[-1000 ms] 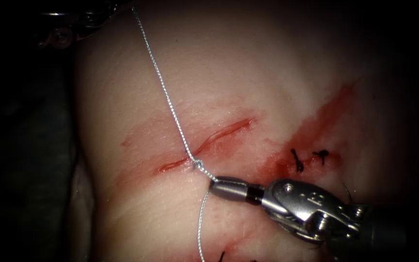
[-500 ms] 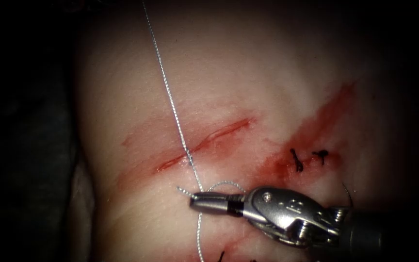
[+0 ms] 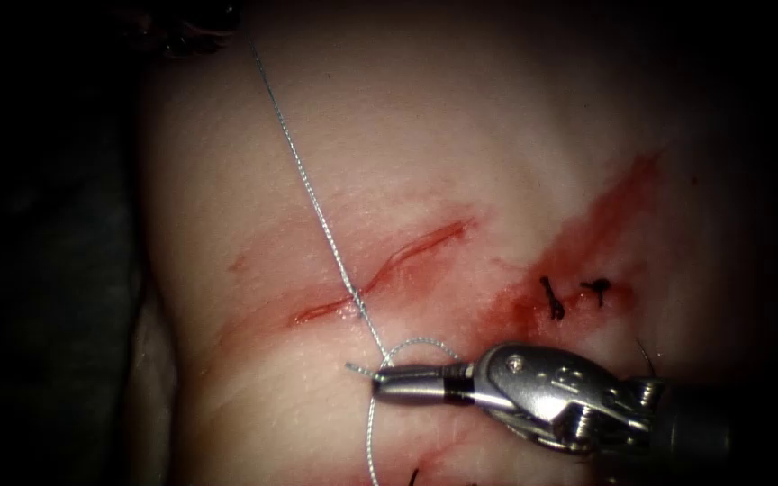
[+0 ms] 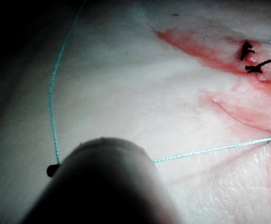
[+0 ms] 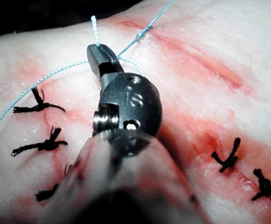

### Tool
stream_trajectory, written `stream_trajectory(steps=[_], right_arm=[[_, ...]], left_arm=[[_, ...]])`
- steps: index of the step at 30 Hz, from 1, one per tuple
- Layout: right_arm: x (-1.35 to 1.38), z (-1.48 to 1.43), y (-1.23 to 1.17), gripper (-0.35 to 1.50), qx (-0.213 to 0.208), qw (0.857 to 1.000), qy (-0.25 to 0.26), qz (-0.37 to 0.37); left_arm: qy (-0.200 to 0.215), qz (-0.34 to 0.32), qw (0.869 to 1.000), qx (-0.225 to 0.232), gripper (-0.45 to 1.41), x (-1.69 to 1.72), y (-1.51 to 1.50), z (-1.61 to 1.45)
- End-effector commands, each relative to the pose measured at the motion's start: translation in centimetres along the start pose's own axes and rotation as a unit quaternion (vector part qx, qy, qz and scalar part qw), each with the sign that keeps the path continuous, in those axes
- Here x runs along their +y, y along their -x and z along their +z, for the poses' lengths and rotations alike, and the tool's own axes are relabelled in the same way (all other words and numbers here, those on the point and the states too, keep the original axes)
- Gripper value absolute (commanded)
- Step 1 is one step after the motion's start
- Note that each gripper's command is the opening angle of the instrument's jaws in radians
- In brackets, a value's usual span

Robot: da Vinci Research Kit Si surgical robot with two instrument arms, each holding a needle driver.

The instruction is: Wound Closure

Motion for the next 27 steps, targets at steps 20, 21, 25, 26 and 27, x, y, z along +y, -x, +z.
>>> stream_trajectory(steps=[20,21,25,26,27], right_arm=[[-0.12,0.08,0.24,-0.35,-0.030,0.989,-0.134,-0.056],[-0.13,0.08,0.25,-0.35,-0.031,0.988,-0.138,-0.059],[-0.16,0.09,0.29,-0.35,-0.038,0.983,-0.164,-0.072],[-0.16,0.09,0.31,-0.35,-0.040,0.983,-0.167,-0.073],[-0.17,0.09,0.33,-0.35,-0.039,0.983,-0.166,-0.074]], left_arm=[[-0.061,0.049,0.997,0.016,-0.45,-0.08,0.20,0.02],[-0.062,0.049,0.997,0.017,-0.45,-0.11,0.21,0.01],[-0.072,0.058,0.996,0.016,-0.45,-0.22,0.25,-0.01],[-0.072,0.057,0.996,0.014,-0.45,-0.23,0.26,-0.01],[-0.072,0.057,0.996,0.013,-0.45,-0.25,0.28,-0.01]])
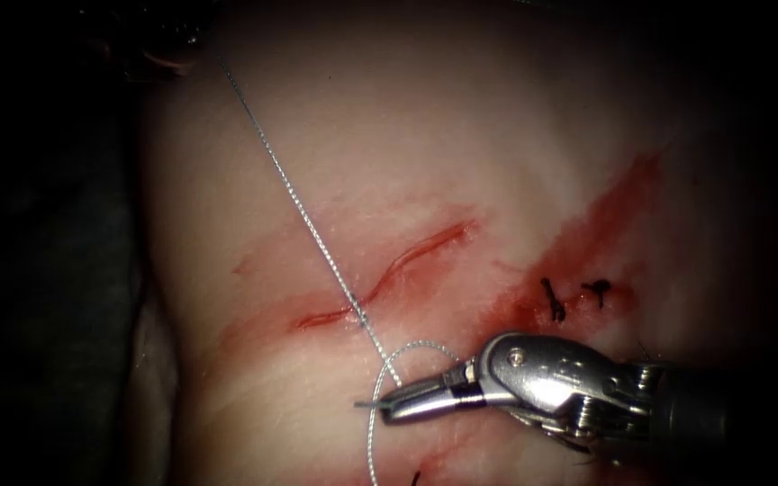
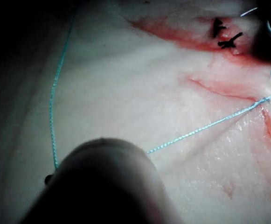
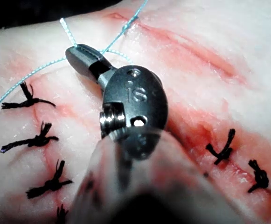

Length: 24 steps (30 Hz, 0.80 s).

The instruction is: Wound Closure

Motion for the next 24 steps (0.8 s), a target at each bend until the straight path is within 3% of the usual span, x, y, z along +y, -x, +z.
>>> stream_trajectory(steps=[1,10,24], right_arm=[[0.02,0.08,0.07,-0.35,-0.003,1.000,-0.003,-0.002],[-0.08,0.15,0.23,-0.35,-0.025,0.999,-0.008,0.027],[-0.19,0.16,0.29,-0.35,-0.041,0.997,-0.006,0.066]], left_arm=[[0.000,-0.002,1.000,-0.001,-0.45,0.03,-0.03,0.04],[-0.006,-0.007,1.000,-0.011,-0.45,0.01,0.00,0.04],[-0.008,-0.010,1.000,-0.019,-0.45,-0.02,0.00,0.04]])
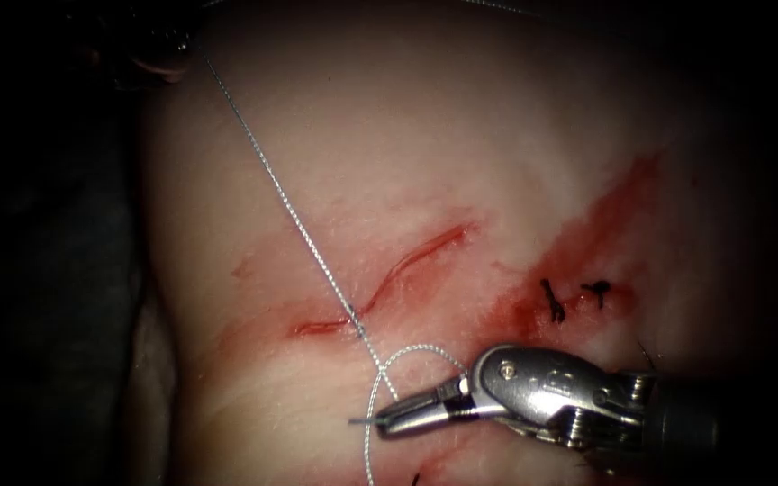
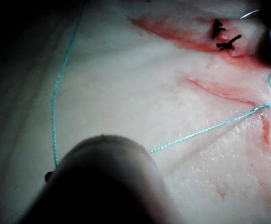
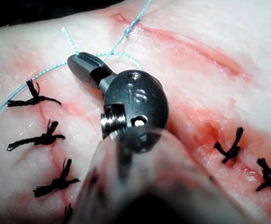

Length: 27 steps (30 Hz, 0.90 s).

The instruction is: Wound Closure

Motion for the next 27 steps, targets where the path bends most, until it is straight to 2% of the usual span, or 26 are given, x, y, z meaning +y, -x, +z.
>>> stream_trajectory(steps=[1,27], right_arm=[[0.03,0.08,0.03,-0.35,-0.001,1.000,-0.001,0.003],[-0.17,0.10,0.27,-0.35,-0.029,0.998,-0.023,0.051]], left_arm=[[0.000,-0.001,1.000,0.000,-0.45,0.03,-0.03,0.04],[-0.006,0.002,1.000,-0.005,-0.45,-0.03,0.03,0.04]])
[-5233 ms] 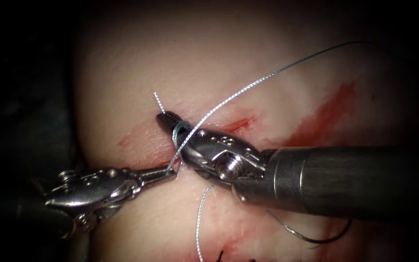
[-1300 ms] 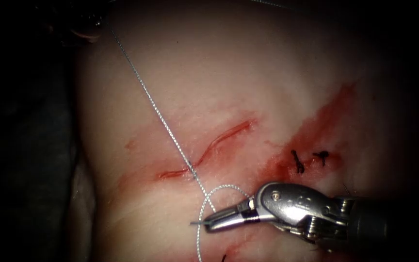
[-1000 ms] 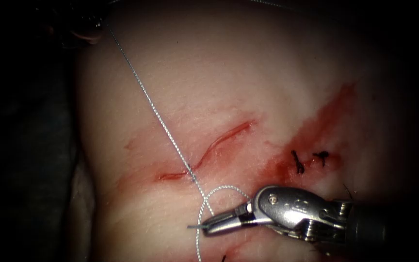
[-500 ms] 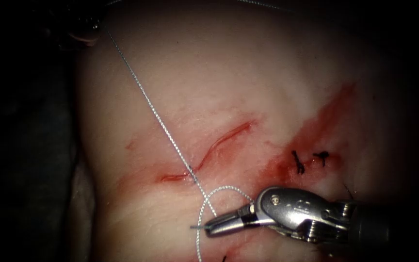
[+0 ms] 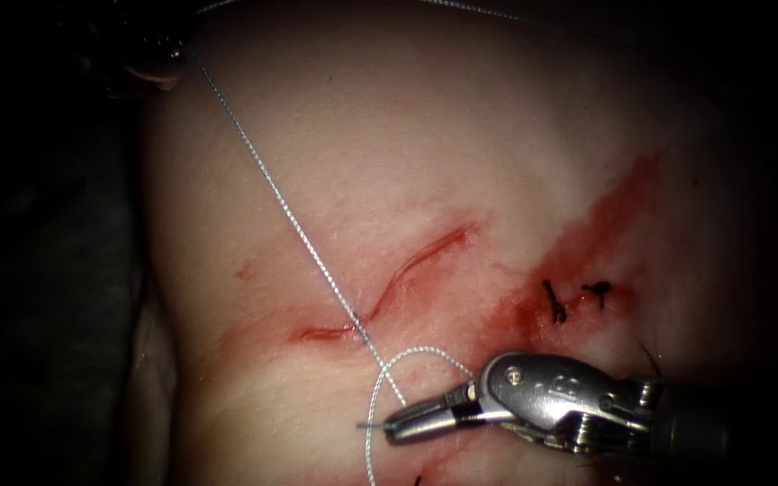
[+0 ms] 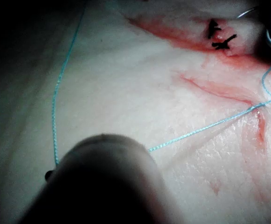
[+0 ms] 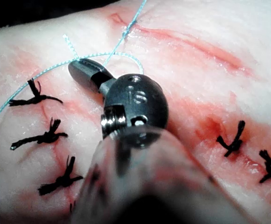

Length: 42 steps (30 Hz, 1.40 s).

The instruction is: Wound Closure

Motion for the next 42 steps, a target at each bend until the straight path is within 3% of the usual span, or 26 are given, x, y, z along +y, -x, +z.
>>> stream_trajectory(steps=[1,9,12,17,19,20,23,27,28,34,39,42], right_arm=[[0.03,0.09,0.01,-0.35,-0.001,1.000,-0.002,0.000],[0.07,0.08,-0.03,-0.35,0.003,1.000,0.002,0.001],[0.15,0.06,-0.19,-0.35,0.018,1.000,0.018,-0.001],[0.20,0.02,-0.31,-0.35,0.023,0.999,0.022,-0.023],[0.21,0.03,-0.30,-0.35,0.023,0.999,0.022,-0.026],[0.22,0.03,-0.32,-0.35,0.023,0.999,0.023,-0.029],[0.23,0.03,-0.34,-0.35,0.023,0.999,0.026,-0.031],[0.24,0.03,-0.33,-0.35,0.027,0.999,0.033,-0.031],[0.24,0.02,-0.34,-0.35,0.027,0.999,0.033,-0.030],[0.31,-0.03,-0.52,-0.35,0.042,0.996,0.048,-0.058],[0.32,-0.05,-0.64,-0.35,0.046,0.995,0.053,-0.074],[0.34,-0.04,-0.67,-0.35,0.049,0.994,0.064,-0.075]], left_arm=[[-0.001,0.000,1.000,0.001,-0.45,0.04,-0.05,0.04],[-0.002,-0.001,1.000,0.000,-0.45,0.04,-0.03,0.04],[0.008,-0.017,1.000,0.019,-0.45,0.12,-0.02,0.00],[0.046,-0.063,0.996,0.053,-0.45,0.22,-0.25,-0.39],[0.083,-0.133,0.985,0.074,-0.45,0.19,-0.47,-0.61],[0.120,-0.186,0.971,0.092,-0.45,0.20,-0.61,-0.75],[0.165,-0.243,0.949,0.113,-0.45,0.22,-0.74,-0.93],[0.237,-0.336,0.900,0.142,-0.45,0.24,-0.84,-1.13],[0.260,-0.363,0.882,0.149,-0.45,0.23,-0.85,-1.18],[0.328,-0.444,0.816,0.171,-0.45,0.10,-0.86,-1.32],[0.312,-0.456,0.809,0.198,-0.45,-0.05,-0.85,-1.31],[0.309,-0.482,0.792,0.215,-0.45,-0.12,-0.82,-1.26]])
